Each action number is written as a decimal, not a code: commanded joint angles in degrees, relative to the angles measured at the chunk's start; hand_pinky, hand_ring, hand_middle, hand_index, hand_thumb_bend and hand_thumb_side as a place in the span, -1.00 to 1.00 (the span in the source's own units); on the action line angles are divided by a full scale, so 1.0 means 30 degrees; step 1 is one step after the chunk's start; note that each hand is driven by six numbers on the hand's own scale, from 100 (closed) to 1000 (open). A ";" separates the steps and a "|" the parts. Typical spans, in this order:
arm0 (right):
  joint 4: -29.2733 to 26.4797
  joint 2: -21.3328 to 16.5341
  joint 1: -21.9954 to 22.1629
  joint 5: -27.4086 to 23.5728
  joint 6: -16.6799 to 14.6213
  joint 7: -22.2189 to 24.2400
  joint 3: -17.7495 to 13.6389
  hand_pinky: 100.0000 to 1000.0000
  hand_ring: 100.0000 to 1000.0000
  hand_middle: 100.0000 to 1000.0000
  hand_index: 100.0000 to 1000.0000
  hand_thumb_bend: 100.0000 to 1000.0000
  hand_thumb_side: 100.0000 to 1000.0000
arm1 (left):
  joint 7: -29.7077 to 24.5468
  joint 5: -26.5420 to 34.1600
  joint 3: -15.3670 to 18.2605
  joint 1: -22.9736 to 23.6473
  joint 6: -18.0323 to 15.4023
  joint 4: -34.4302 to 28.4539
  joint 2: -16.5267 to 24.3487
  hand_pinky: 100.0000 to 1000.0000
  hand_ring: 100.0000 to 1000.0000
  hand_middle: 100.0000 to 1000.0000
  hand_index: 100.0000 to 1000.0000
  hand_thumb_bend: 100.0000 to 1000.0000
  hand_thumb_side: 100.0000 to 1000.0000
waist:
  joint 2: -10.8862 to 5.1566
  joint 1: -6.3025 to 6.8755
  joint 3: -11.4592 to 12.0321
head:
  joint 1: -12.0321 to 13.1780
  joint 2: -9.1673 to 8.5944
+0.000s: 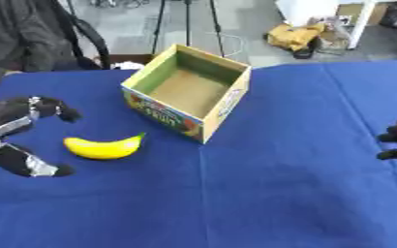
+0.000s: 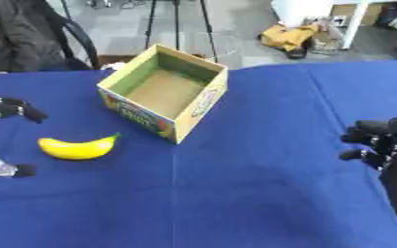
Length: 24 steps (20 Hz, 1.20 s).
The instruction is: Pick up objects on the table and place them in the box.
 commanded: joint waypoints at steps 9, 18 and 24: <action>-0.0097 -0.0421 -0.0026 0.0104 0.0025 0.0135 0.0053 0.05 0.38 0.24 0.41 -1.00 0.67 | -0.0085 -0.2967 -0.1364 -0.3406 -0.0954 0.4721 -0.0557 0.44 0.26 0.17 0.64 0.31 0.21 | -0.0477 0.0023 0.0040 | 0.0112 0.0256; -0.0104 -0.0429 -0.0012 0.0072 0.0023 0.0194 0.0097 0.05 0.38 0.24 0.41 -1.00 0.67 | -0.0172 -0.5207 -0.1809 -0.5331 -0.1955 0.7701 -0.1528 0.41 0.22 0.14 0.63 0.34 0.26 | -0.0519 -0.0015 -0.0031 | 0.0203 0.0267; -0.0116 -0.0411 -0.0049 0.0059 0.0034 0.0247 0.0147 0.05 0.38 0.24 0.41 -1.00 0.67 | -0.0158 -0.5932 -0.1748 -0.5764 -0.2252 0.8736 -0.2110 0.40 0.20 0.12 0.62 0.24 0.25 | -0.0502 -0.0051 -0.0129 | 0.0333 0.0217</action>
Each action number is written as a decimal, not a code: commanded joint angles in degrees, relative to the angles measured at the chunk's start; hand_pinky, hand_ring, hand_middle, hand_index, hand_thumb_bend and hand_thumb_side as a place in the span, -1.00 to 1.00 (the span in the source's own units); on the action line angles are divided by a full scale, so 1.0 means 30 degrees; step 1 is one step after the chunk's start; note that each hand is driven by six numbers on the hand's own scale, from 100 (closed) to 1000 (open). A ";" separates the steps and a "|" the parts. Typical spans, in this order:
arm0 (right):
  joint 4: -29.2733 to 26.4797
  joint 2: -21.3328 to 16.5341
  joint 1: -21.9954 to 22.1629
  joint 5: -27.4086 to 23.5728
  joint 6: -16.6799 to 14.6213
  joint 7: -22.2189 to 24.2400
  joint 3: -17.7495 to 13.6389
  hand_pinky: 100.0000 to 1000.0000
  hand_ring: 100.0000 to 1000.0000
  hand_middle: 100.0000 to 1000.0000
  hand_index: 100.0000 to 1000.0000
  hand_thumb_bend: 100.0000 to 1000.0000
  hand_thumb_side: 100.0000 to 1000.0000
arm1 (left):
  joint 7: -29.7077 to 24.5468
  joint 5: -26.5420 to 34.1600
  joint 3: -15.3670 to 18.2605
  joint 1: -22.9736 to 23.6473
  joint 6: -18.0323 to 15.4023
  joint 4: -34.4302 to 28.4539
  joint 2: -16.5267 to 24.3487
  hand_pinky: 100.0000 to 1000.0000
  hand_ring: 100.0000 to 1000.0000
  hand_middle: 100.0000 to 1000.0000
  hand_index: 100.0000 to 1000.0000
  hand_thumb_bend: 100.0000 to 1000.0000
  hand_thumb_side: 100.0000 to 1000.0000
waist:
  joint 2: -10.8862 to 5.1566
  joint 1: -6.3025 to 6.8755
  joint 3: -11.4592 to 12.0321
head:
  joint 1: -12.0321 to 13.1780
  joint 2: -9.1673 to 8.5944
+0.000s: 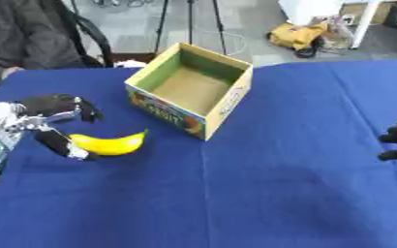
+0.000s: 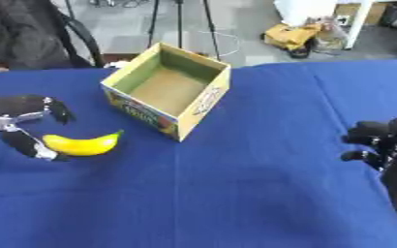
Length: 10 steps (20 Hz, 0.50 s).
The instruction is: Pick up objects on the table and place them in the box.
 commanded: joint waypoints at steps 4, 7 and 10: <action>-0.0207 -0.0369 -0.0184 0.0054 -0.0007 0.0099 -0.0037 0.05 0.38 0.24 0.41 -1.00 0.68 | -0.0065 -0.0427 0.0262 -0.0569 -0.0247 0.0852 -0.0160 0.40 0.20 0.12 0.61 0.16 0.24 | -0.0263 -0.0055 -0.0108 | 0.0182 -0.0015; -0.0192 -0.0332 -0.0206 0.0060 0.0005 0.0117 -0.0018 0.05 0.38 0.24 0.41 -1.00 0.68 | -0.0120 -0.0310 0.0378 -0.0624 -0.0231 0.1249 -0.0459 0.40 0.20 0.11 0.61 0.12 0.24 | -0.0235 -0.0060 -0.0145 | 0.0230 -0.0020; -0.0194 -0.0319 -0.0219 0.0069 0.0006 0.0134 -0.0010 0.05 0.38 0.24 0.41 -1.00 0.68 | -0.0194 -0.0246 0.0449 -0.0711 -0.0174 0.1468 -0.0642 0.40 0.20 0.11 0.61 0.10 0.22 | -0.0211 -0.0068 -0.0170 | 0.0254 -0.0026</action>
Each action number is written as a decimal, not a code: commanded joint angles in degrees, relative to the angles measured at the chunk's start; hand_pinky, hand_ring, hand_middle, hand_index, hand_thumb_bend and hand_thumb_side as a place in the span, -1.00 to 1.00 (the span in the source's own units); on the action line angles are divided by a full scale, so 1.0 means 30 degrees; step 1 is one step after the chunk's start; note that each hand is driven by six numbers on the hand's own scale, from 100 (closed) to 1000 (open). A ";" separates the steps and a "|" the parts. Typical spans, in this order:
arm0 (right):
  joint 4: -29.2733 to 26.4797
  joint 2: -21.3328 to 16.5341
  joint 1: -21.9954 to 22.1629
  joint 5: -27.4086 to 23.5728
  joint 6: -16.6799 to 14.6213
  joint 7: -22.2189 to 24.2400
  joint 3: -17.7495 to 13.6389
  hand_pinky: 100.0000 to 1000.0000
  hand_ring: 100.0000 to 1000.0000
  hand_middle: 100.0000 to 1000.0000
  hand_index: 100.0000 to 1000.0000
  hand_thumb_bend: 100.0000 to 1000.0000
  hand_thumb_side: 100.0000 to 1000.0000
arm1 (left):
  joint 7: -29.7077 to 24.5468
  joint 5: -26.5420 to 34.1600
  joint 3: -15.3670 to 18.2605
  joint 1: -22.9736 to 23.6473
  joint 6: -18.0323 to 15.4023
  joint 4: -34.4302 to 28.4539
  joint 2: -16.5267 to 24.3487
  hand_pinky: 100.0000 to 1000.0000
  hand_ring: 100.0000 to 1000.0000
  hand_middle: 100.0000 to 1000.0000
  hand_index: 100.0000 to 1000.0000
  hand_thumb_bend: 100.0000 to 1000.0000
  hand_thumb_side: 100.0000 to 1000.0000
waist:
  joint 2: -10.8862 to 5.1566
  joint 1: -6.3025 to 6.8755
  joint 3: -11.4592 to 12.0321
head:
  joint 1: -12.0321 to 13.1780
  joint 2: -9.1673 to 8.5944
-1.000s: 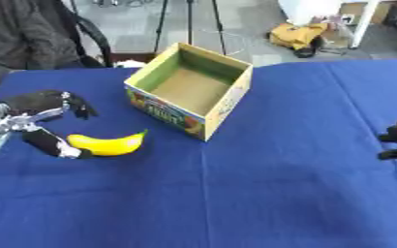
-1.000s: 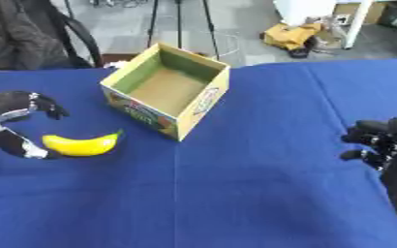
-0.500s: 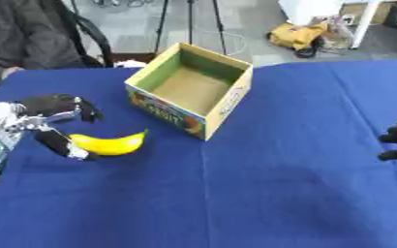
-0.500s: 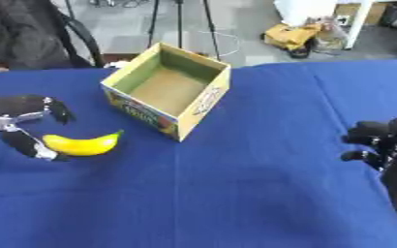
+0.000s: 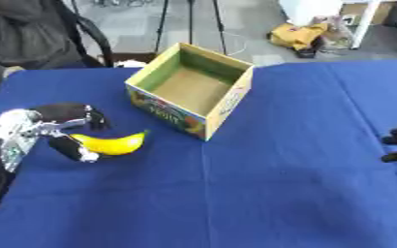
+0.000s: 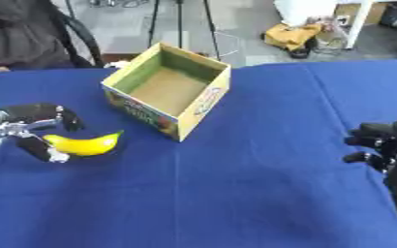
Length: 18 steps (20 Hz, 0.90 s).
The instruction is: Pick up objects on the table and place them in the box.
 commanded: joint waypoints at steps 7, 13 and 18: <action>-0.0189 -0.0302 -0.0206 0.0079 -0.0017 0.0084 -0.0018 0.05 0.38 0.24 0.41 -1.00 0.68 | -0.0171 -0.0069 0.0356 -0.0643 0.0041 0.0296 0.0203 0.39 0.17 0.08 0.59 0.03 0.17 | -0.0216 -0.0043 -0.0055 | 0.0084 -0.0032; -0.0160 -0.0289 -0.0209 0.0093 -0.0012 0.0099 -0.0024 0.05 0.38 0.24 0.41 -1.00 0.68 | -0.0162 -0.0263 0.0355 -0.0638 -0.0017 0.0427 0.0194 0.38 0.15 0.06 0.58 0.05 0.17 | -0.0208 -0.0013 -0.0098 | 0.0076 -0.0012; -0.0146 -0.0280 -0.0208 0.0110 -0.0011 0.0108 -0.0027 0.05 0.38 0.24 0.41 -1.00 0.68 | -0.0079 -0.0359 0.0351 -0.0602 -0.0021 0.0521 0.0164 0.37 0.14 0.05 0.58 0.04 0.16 | -0.0191 0.0001 -0.0125 | 0.0057 -0.0003</action>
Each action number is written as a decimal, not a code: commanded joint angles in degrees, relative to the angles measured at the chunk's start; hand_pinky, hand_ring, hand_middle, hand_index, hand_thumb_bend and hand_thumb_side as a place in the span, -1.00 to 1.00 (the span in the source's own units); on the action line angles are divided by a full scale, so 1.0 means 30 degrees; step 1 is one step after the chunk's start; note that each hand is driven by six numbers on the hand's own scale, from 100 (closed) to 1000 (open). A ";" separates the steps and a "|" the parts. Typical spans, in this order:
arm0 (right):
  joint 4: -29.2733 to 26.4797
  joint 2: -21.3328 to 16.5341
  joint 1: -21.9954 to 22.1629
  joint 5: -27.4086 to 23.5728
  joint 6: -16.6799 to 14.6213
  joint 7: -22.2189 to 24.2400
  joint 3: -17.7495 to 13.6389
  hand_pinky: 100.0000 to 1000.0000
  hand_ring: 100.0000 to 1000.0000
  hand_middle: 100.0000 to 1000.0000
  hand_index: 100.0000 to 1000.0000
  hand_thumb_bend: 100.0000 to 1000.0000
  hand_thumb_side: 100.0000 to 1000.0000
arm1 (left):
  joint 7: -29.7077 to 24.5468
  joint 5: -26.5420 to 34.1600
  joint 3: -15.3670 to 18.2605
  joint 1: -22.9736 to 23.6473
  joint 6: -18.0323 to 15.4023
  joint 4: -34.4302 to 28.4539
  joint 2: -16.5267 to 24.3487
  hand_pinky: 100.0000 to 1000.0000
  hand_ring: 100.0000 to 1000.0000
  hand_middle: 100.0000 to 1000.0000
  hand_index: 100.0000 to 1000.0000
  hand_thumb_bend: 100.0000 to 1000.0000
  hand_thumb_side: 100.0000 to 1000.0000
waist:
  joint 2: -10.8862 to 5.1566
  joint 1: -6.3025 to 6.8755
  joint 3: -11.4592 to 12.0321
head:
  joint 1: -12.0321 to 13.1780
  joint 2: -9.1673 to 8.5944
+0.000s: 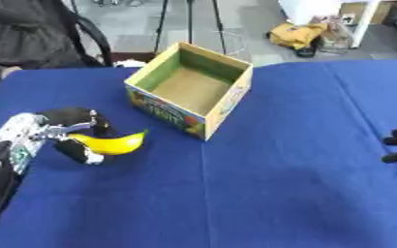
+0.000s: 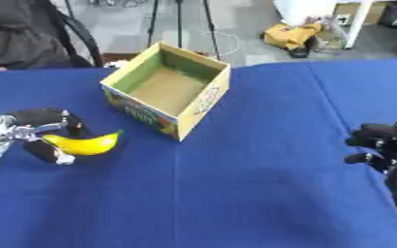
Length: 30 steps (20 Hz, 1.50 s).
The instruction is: Pick up objects on the table and place them in the box.
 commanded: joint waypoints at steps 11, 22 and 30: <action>-0.0146 -0.0258 -0.0230 0.0129 -0.0047 0.0091 -0.0040 0.06 0.38 0.24 0.41 -1.00 0.68 | 0.0088 -0.0139 0.0263 -0.0443 -0.0030 -0.0021 0.0391 0.34 0.09 -0.02 0.52 -0.03 0.08 | -0.0166 -0.0035 -0.0042 | 0.0054 -0.0032; -0.0135 -0.0272 -0.0240 0.0105 -0.0050 0.0105 -0.0055 0.06 0.38 0.24 0.41 -1.00 0.68 | 0.0097 0.0097 0.0275 -0.0452 0.0023 -0.0141 0.0480 0.28 -0.05 -0.19 0.30 -0.16 -0.04 | -0.0187 -0.0027 -0.0036 | 0.0048 -0.0022; -0.0135 -0.0300 -0.0248 0.0086 -0.0056 0.0115 -0.0065 0.06 0.38 0.24 0.41 -1.00 0.68 | 0.0066 0.0529 0.0389 -0.0504 0.0097 -0.0392 0.0744 0.25 -0.09 -0.25 0.22 -0.23 -0.10 | -0.0211 -0.0037 -0.0004 | 0.0045 -0.0034</action>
